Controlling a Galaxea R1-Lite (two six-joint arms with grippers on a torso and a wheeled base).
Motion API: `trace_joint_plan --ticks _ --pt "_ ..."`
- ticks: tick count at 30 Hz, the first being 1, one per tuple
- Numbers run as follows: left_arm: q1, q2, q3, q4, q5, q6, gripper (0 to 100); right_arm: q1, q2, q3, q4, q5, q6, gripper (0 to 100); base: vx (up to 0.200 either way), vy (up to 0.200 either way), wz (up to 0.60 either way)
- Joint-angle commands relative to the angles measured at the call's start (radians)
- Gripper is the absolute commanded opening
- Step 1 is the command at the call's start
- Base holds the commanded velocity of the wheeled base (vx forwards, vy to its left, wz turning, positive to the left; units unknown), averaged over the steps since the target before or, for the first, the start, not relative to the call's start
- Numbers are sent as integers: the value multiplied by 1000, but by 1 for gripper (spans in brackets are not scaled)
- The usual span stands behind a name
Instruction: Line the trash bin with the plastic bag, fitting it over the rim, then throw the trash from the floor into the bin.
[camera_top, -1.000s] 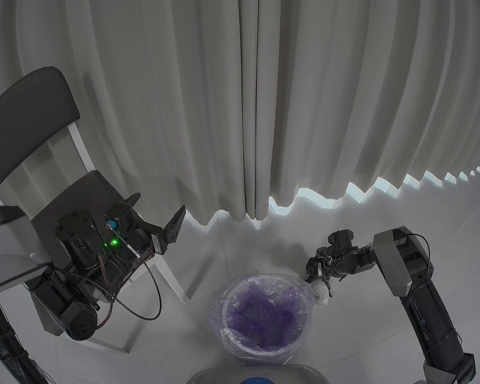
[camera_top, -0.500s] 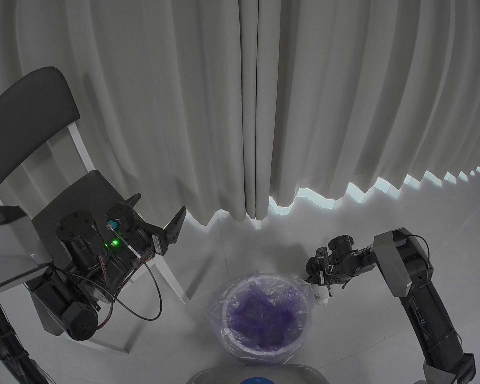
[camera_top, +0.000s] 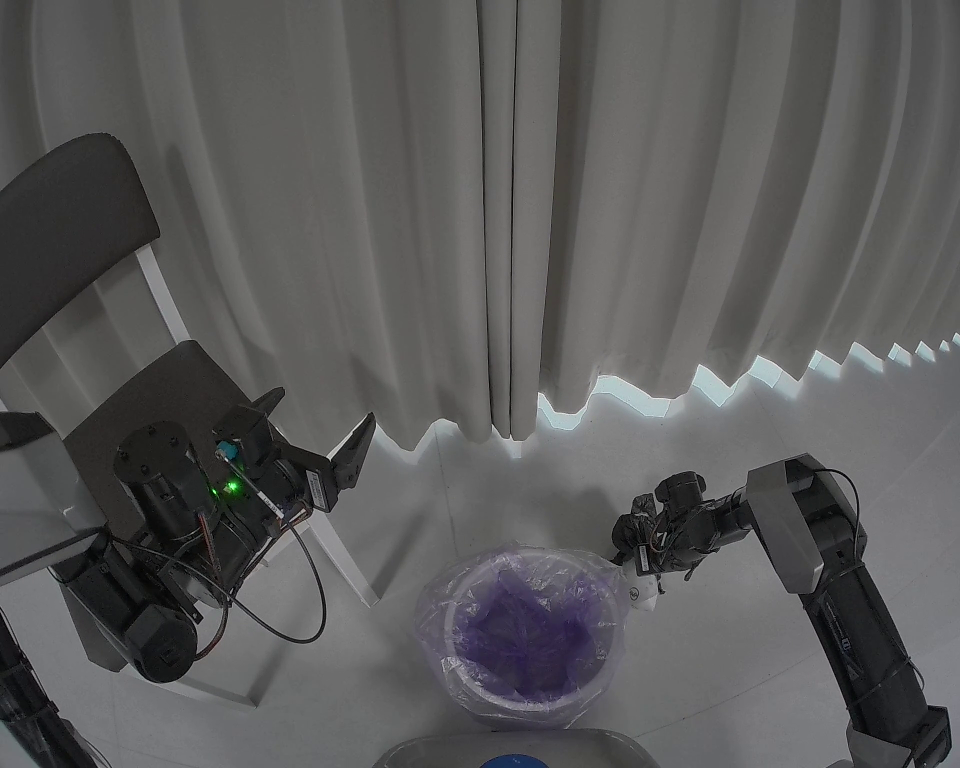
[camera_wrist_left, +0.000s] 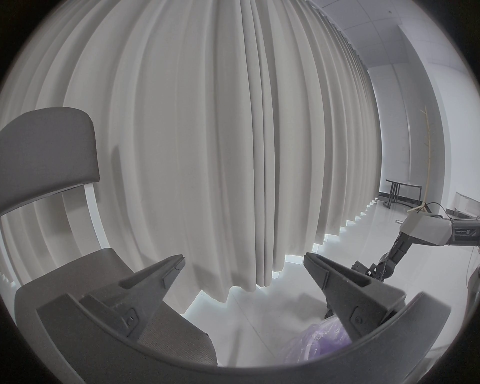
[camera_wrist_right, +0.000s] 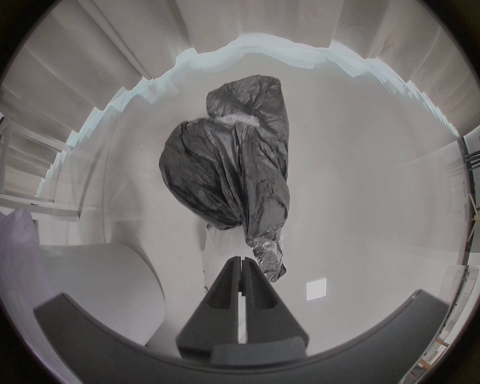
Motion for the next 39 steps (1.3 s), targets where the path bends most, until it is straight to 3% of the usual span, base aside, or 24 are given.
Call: trace_joint_plan --ticks 1,6,12,15,16,30,39 --pt "0 0 0 -18 1 0 100 1 -26 0 -4 1 3 0 0 0 0" --pt "0 1 1 -18 1 0 100 3 -83 0 -24 16 11 0 0 0 0" --pt "-2 12 1 -18 1 0 100 1 -106 40 -263 21 11 0 0 0 0" --pt "-2 17 1 -18 1 0 100 0 -103 41 -299 21 10 0 0 0 0" --pt "-3 17 1 -18 1 0 100 1 -100 37 -303 21 11 100 0 0 0" --pt "-18 18 7 -18 2 0 100 -5 0 0 -306 -2 10 100 0 0 0" --pt "-23 23 9 -18 2 0 100 -7 35 0 -219 -9 10 100 0 0 0"
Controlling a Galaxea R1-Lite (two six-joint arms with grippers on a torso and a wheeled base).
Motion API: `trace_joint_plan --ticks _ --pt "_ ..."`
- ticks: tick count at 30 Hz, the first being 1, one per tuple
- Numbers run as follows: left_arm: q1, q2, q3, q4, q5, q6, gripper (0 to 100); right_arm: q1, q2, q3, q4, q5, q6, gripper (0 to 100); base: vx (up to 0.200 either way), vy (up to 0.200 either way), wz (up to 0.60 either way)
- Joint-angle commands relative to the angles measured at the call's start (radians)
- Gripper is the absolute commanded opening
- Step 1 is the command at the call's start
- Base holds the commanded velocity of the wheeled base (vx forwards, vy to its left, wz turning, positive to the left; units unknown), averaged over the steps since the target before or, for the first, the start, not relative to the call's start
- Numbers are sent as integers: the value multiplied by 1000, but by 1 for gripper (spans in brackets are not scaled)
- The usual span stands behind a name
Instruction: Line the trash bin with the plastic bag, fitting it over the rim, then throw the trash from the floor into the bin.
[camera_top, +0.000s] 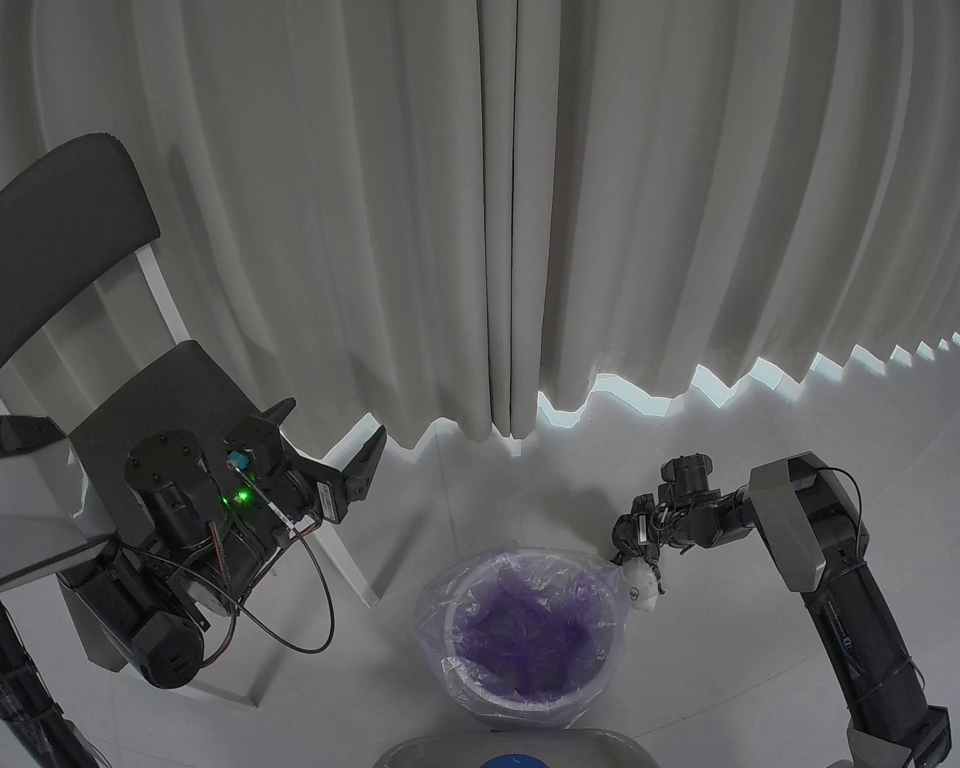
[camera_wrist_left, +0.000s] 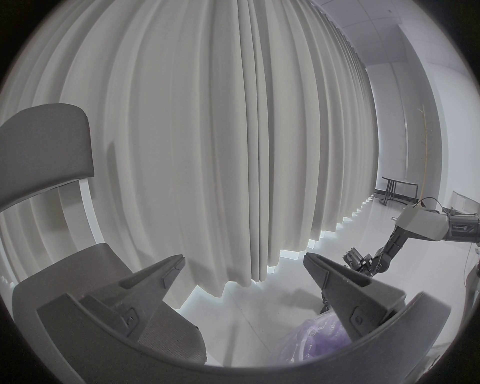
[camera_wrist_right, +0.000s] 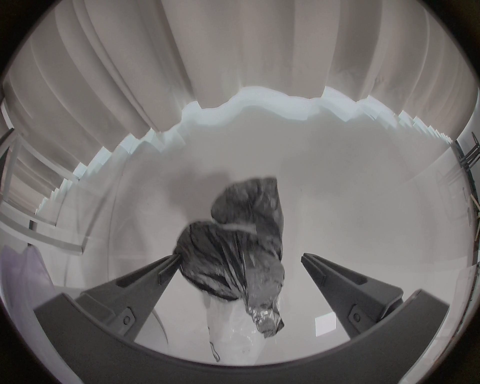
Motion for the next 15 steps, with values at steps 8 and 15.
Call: trace_joint_plan --ticks 8,15 --pt "-1 5 1 -18 0 0 100 2 50 1 80 -17 0 100 0 0 0" --pt "-12 5 4 -18 0 0 100 6 50 1 106 -17 -4 100 0 0 0"
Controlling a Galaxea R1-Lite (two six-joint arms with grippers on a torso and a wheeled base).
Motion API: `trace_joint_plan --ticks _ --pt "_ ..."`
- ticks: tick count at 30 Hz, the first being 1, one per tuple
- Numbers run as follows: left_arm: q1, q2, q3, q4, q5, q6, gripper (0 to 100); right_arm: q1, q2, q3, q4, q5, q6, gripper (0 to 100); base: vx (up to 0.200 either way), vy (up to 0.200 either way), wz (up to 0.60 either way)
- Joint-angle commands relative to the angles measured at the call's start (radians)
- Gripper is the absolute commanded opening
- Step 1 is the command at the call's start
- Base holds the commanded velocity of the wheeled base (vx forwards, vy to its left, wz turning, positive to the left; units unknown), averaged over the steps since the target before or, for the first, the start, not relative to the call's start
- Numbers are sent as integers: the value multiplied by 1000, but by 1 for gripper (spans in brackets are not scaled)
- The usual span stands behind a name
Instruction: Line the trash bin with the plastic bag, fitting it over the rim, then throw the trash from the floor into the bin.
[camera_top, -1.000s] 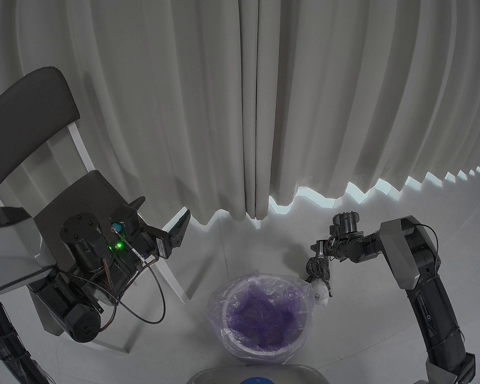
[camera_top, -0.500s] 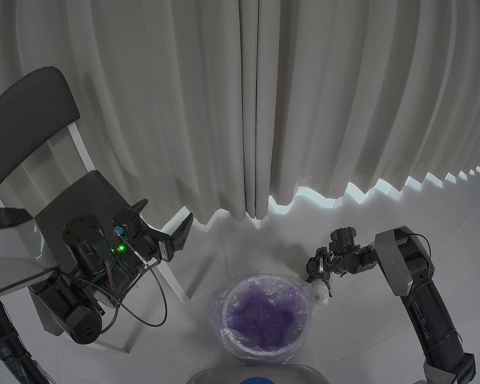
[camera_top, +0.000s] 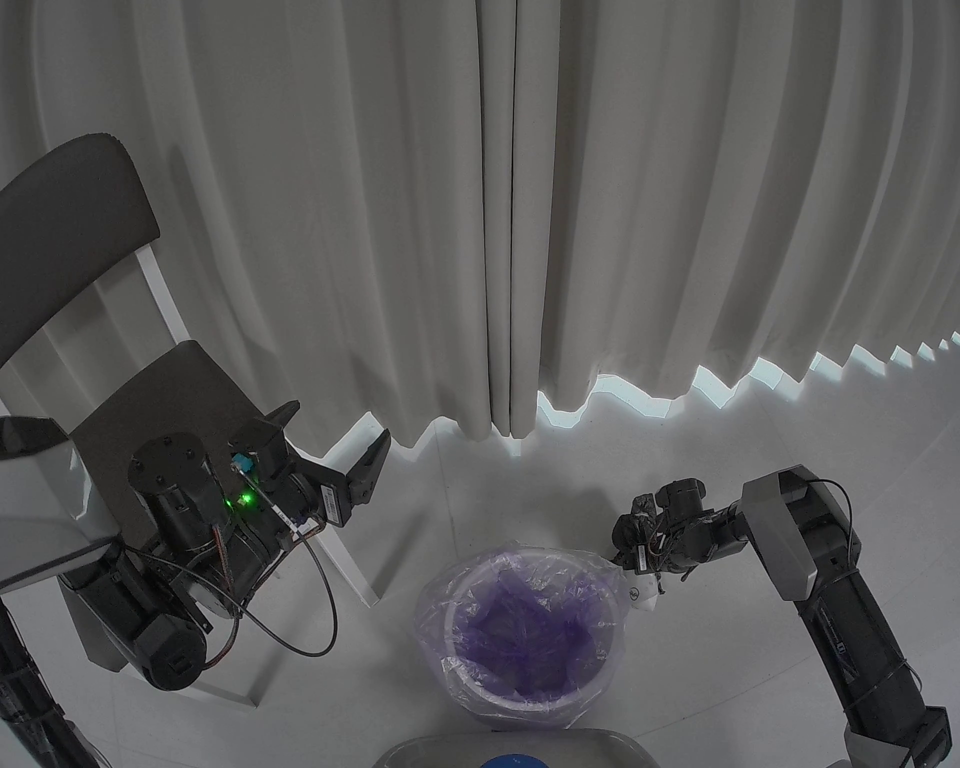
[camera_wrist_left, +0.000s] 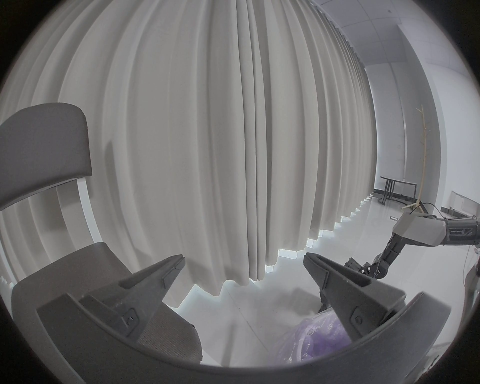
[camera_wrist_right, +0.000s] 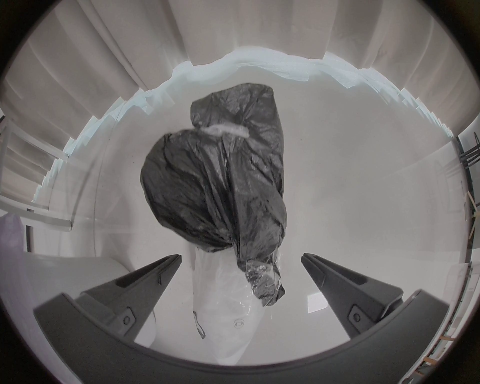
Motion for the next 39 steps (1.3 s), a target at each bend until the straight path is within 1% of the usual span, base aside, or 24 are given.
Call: trace_joint_plan --ticks 1,14,17,20,21,24,32,37,39 --pt "-2 1 2 -18 0 0 100 1 4 0 3 1 1 0 0 0 0" --pt "-2 1 4 -18 0 0 100 3 -16 0 -4 1 7 0 0 0 0" --pt "-2 1 4 -18 0 0 100 3 -49 0 -15 4 8 0 0 0 0" --pt "-2 1 4 -18 0 0 100 1 -89 0 -52 8 33 0 0 0 0" --pt "-2 3 4 -18 0 -1 100 1 -117 0 -75 13 59 0 0 0 0" --pt "0 6 4 -18 0 -1 100 -3 -174 0 -120 18 65 0 0 0 0" --pt "-2 3 4 -18 0 -1 100 -17 -303 152 -244 21 65 0 0 0 0" --pt "-2 -5 1 -18 0 -1 100 -12 -381 235 -310 22 65 0 0 0 0" --pt "-2 -2 -2 -18 0 0 100 -8 -419 273 -334 33 65 0 0 0 0"
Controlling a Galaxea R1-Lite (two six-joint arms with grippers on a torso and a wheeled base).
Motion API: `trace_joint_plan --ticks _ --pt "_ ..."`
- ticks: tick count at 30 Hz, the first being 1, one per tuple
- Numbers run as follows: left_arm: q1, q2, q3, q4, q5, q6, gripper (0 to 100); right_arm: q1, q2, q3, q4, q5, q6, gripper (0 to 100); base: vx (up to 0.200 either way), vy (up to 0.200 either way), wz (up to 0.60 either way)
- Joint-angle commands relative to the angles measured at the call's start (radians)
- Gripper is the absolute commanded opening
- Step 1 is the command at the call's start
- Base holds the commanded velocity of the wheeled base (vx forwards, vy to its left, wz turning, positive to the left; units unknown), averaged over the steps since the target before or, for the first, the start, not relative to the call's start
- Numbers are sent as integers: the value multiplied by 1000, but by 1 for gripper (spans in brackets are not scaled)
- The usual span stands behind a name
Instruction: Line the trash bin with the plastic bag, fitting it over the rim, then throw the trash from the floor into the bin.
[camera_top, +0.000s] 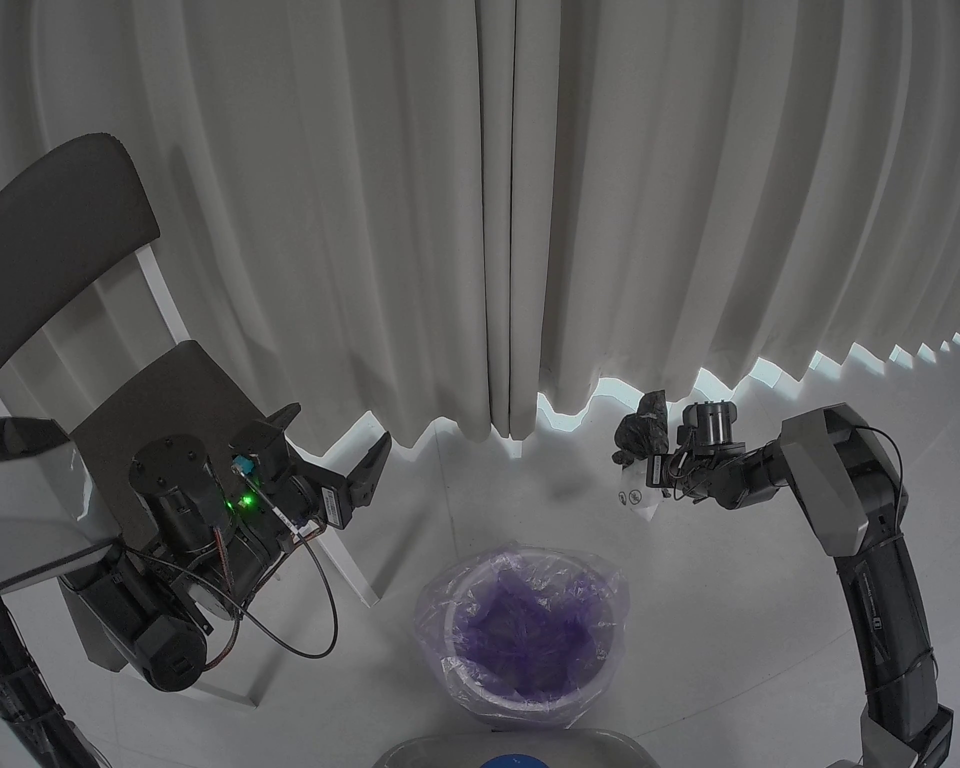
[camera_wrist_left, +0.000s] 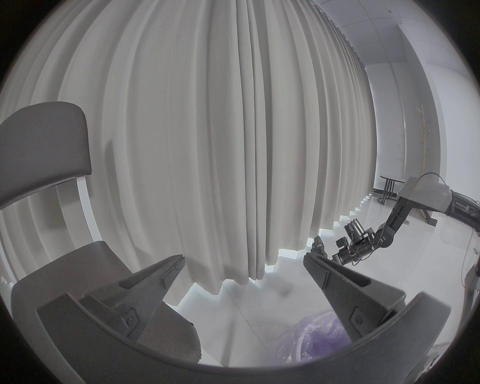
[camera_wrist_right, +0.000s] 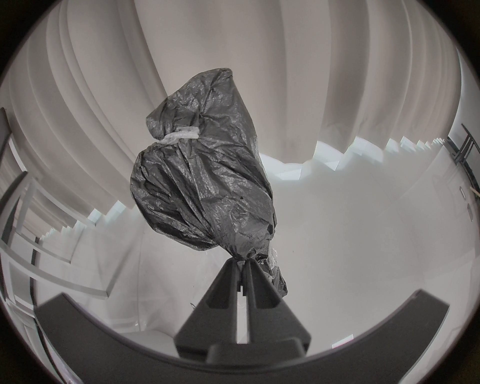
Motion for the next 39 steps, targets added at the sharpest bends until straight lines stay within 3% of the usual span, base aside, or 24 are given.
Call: trace_joint_plan --ticks 1,17,31,39 --pt "0 -1 -5 -18 1 2 100 10 -143 117 -57 20 0 0 0 0 0" --pt "-23 -12 -1 -18 1 3 100 140 -461 558 -389 47 -6 0 0 0 0" --pt "-31 -12 3 -18 2 28 100 154 -508 649 -465 60 -31 0 0 0 0" --pt "-39 -15 15 -18 4 28 100 160 -514 661 -473 61 -31 0 -200 0 0"
